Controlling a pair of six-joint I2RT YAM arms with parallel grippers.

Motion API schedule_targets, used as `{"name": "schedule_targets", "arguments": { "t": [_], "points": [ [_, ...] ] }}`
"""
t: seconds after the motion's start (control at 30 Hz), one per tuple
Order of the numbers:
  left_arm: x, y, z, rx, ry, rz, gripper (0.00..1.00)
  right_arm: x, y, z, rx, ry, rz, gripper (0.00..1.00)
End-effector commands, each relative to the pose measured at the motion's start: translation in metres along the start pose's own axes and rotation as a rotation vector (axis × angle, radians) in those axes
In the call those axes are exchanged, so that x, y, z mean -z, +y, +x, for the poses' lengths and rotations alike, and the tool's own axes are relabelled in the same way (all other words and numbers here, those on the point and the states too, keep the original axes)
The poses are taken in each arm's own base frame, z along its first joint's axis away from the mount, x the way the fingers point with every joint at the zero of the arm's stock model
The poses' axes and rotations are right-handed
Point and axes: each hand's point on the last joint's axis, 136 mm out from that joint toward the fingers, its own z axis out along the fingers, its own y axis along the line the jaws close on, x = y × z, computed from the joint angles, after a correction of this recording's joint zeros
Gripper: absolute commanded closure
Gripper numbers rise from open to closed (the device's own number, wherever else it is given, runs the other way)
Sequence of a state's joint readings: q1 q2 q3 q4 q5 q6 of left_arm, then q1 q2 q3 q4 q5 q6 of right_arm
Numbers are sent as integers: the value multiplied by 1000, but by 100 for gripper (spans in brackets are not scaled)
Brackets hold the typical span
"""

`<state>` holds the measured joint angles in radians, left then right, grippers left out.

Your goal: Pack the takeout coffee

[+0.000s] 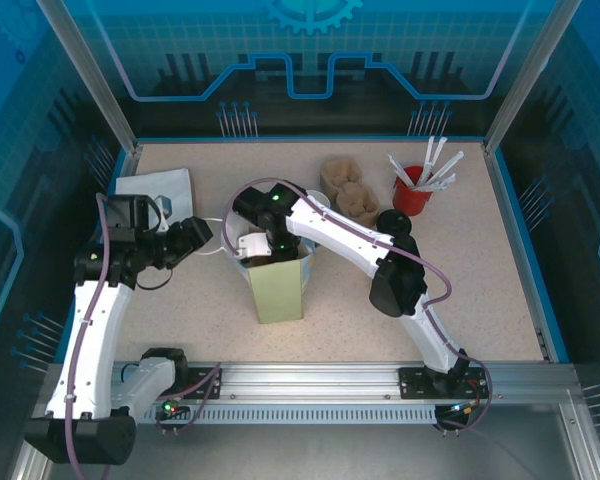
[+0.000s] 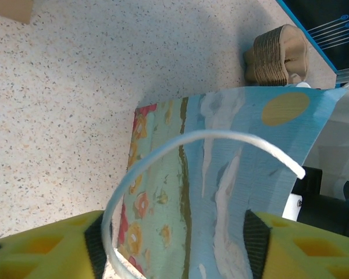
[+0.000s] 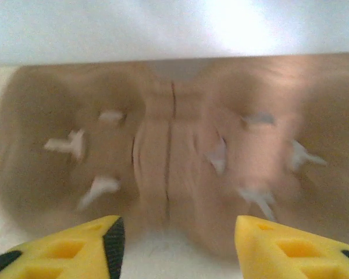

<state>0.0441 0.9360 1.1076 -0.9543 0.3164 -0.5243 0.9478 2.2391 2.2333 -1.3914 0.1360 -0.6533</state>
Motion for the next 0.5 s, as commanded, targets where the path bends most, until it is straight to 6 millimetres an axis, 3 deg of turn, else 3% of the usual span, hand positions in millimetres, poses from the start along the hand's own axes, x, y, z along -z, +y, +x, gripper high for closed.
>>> {"name": "schedule_targets", "arguments": {
  "t": [0.0,0.27,0.47],
  "points": [
    [2,-7,-2,-15,-7,37,45,17,-9,-1,-7,-30,37,43],
    [10,-21,-3,-6,-15,101,82,43,-16,-9,-19,-96,83,34],
    [12,-20,-1,-5,-9,96,92,71,-24,-17,-27,-167,136,27]
  ]
}}
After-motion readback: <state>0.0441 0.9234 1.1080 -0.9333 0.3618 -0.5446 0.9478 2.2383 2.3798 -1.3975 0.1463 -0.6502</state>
